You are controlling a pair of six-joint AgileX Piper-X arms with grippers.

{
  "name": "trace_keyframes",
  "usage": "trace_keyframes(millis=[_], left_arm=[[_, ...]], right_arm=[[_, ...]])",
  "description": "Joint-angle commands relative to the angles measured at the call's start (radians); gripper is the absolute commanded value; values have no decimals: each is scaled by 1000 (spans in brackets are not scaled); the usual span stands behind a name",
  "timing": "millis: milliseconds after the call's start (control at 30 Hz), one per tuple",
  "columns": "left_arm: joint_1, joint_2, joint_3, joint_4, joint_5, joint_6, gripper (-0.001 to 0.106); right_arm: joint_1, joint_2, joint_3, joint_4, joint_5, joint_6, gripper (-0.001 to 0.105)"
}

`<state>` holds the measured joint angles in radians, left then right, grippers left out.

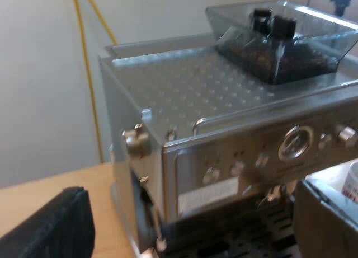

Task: Pour the beans into the coffee machine

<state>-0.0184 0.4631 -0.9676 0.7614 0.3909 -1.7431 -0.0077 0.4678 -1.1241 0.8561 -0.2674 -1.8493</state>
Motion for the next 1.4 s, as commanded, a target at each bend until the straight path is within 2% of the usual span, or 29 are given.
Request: trace_keyframes(millis=[33,167,567,900,1167,1267,1400], left_arm=[[-2,-36,-7,29,-26,-2,85],[-2,-102,-7,48,-51,-2,85],[-2,-264,-7,57,-66,-2,85],[-2,-360,-7,253,-66,-2,85],[-2,-442,-7,356,-66,-4,85],[-2,-466,-7,379,-66,-7,85],[-2,-506,-7,404,-66,-12,85]], right_arm=[[1,-36,-10,20,-6,-16,64],[1,-78,-10,55,-6,-16,64],[1,-205,8,69,-6,-9,64],[1,-381,119,69,-6,-9,64],[1,-523,200,69,-6,-3,64],[1,-523,206,88,-9,26,64],[1,-523,210,91,-35,28,64]])
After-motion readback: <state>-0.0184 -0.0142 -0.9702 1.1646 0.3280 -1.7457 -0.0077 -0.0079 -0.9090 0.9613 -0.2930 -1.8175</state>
